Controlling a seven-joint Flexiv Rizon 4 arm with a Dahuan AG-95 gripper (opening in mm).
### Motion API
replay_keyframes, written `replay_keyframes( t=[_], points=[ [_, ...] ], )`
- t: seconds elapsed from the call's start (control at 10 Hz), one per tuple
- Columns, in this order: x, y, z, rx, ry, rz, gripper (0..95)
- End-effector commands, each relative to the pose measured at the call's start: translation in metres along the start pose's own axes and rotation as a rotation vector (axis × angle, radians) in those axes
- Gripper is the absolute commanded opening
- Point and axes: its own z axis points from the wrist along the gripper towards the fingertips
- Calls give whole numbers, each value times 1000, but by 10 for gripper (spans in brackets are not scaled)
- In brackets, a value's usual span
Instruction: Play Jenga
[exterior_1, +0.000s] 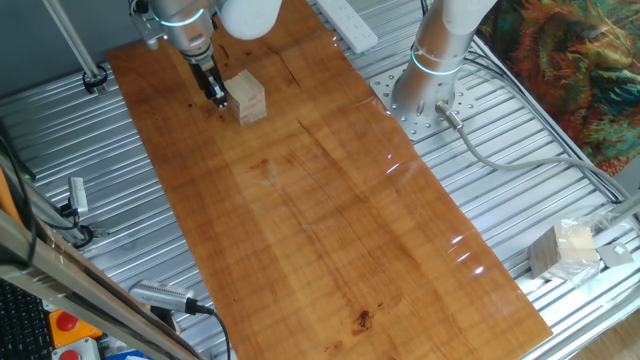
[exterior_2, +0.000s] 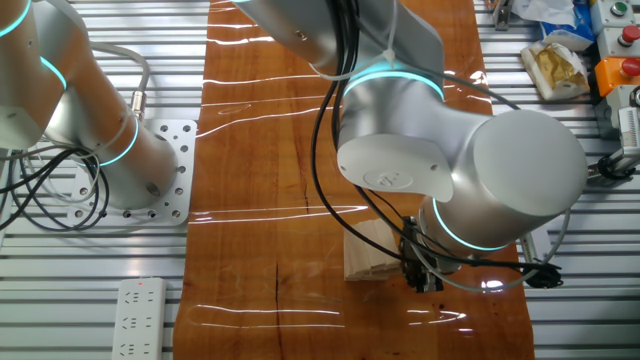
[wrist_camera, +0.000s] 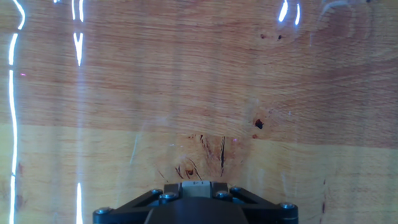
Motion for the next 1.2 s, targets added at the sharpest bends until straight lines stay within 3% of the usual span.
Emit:
replay_keyframes(
  t=[0.1, 0.5, 1.2],
  points=[
    [-2, 0, -1, 1, 2, -2, 0],
    [-2, 0, -1, 1, -4, -5, 0],
    [-2, 0, -1, 2, -48, -20, 0]
  ],
)
